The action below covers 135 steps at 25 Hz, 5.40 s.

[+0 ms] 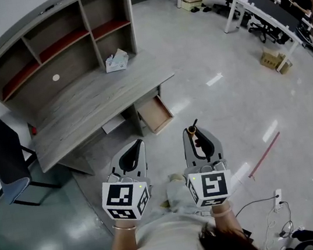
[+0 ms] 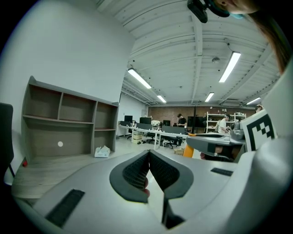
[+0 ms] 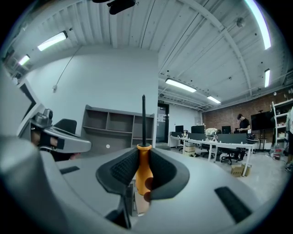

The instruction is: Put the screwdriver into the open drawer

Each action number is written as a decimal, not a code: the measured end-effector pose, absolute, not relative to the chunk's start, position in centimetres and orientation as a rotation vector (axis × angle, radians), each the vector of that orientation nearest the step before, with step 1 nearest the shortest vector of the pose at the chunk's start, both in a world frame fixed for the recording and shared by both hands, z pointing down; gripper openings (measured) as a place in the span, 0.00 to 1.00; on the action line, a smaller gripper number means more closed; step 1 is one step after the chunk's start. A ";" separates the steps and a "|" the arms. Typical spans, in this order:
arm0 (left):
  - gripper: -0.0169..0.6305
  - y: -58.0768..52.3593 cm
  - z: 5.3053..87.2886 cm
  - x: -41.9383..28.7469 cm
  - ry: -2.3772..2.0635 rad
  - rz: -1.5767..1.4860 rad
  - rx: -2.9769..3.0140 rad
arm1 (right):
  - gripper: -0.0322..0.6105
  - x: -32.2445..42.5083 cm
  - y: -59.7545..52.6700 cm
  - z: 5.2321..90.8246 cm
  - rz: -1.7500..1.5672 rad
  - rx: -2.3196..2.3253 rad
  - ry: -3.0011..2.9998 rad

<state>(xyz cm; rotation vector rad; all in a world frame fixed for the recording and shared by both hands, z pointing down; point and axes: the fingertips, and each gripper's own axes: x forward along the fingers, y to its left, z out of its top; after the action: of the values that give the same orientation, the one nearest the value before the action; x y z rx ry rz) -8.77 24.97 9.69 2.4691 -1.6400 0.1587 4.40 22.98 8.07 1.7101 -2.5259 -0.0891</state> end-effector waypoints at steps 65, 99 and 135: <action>0.05 -2.6 23.6 -13.2 -1.813 0.302 2.133 | 0.18 -0.5 -5.1 27.1 -0.208 1.073 -2.422; 0.05 -9.0 38.9 -12.8 -1.667 0.378 2.052 | 0.18 -2.5 -10.3 49.5 -0.312 0.793 -2.239; 0.05 -10.3 47.7 -13.6 -1.618 0.397 1.964 | 0.18 -3.2 -10.5 68.9 -0.473 0.472 -2.031</action>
<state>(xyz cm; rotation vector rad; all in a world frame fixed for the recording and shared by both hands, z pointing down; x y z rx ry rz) -13.60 -10.25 47.72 1.9638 -1.6180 0.3966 -3.18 -10.49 68.88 0.4724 -2.0306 -0.4727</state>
